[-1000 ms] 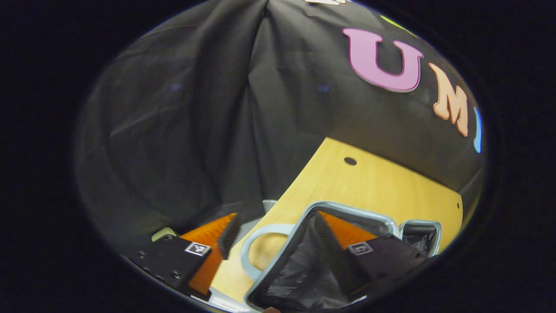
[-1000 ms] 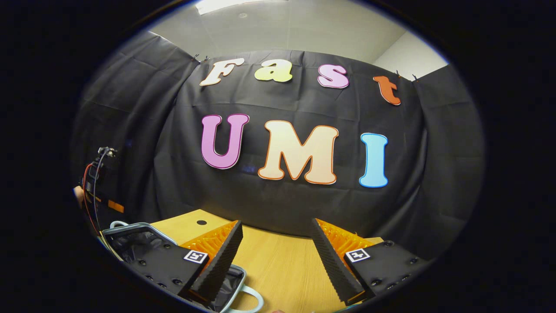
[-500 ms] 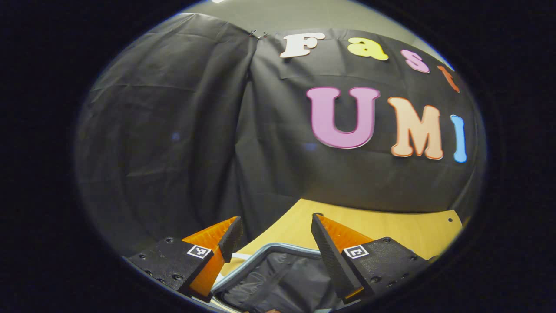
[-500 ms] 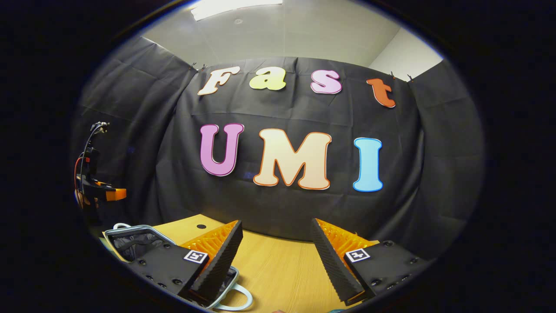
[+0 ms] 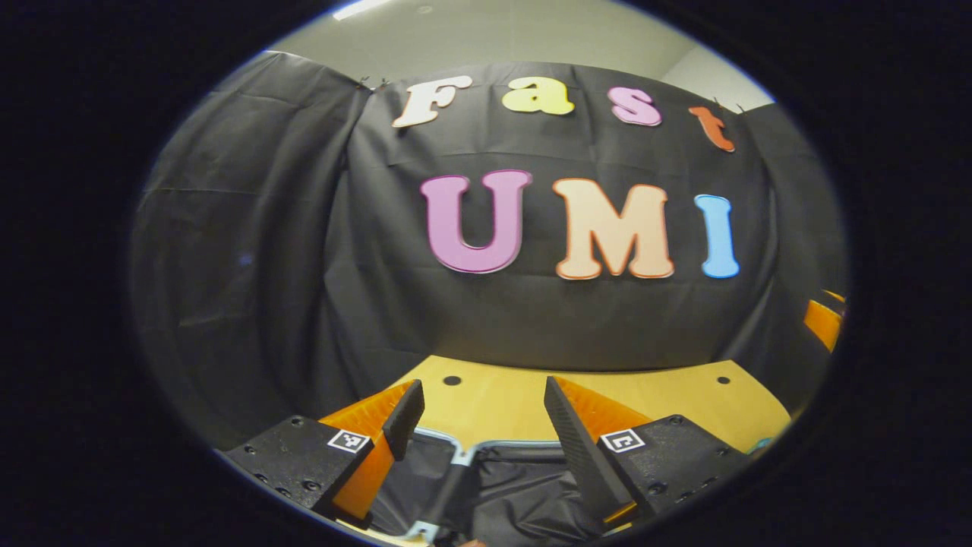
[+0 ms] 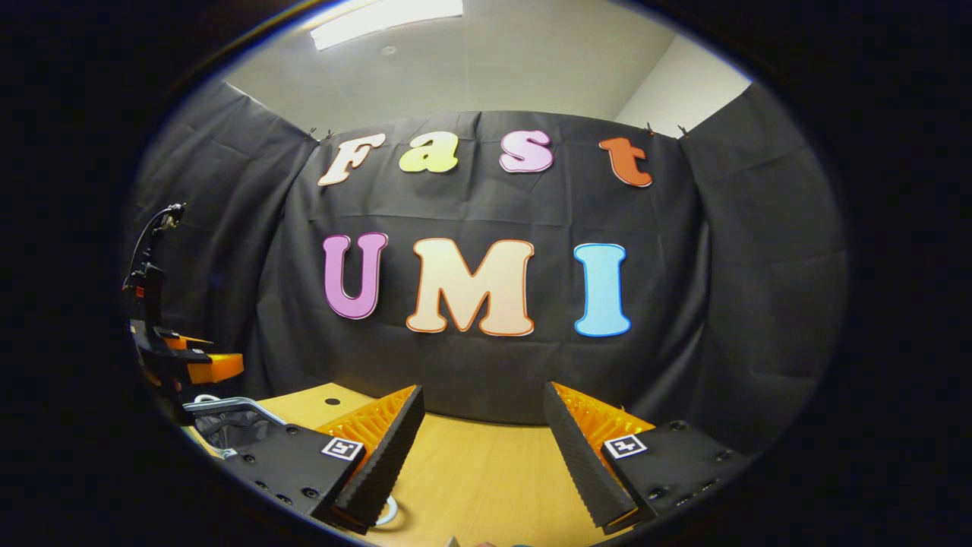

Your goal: First open the suitcase, pack the skin care products into it, and then close the suitcase.

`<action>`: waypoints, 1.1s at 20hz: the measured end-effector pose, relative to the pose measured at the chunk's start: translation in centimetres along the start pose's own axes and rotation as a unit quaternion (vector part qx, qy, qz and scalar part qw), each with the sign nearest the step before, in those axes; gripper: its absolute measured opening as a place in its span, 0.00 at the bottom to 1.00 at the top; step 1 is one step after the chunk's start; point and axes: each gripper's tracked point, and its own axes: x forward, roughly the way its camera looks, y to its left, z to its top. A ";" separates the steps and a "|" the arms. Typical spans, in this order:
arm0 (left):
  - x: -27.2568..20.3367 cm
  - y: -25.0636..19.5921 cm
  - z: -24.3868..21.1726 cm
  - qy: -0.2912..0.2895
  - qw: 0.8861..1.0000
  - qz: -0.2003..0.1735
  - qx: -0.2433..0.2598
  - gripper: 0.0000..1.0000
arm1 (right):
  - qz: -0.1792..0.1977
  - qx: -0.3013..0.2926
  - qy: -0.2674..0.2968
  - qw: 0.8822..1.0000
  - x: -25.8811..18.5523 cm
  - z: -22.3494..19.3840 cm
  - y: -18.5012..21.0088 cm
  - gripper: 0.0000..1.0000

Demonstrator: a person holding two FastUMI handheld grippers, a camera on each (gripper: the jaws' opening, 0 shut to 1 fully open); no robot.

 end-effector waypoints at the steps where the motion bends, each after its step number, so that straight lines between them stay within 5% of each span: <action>1: -0.3 -1.6 -0.2 0.001 1.000 -0.010 -0.005 0.94 | -0.002 0.000 -0.001 1.000 -0.2 0.1 -0.9 0.99; 12: -3.4 -15.4 -4.9 0.045 0.994 -0.100 0.004 0.95 | -0.018 0.000 0.001 1.000 -2.8 -0.8 -9.3 0.99; 22: -6.2 -28.2 -13.3 0.148 0.969 -0.196 0.003 0.94 | -0.014 -0.015 0.033 0.999 -4.2 -3.8 -12.5 0.99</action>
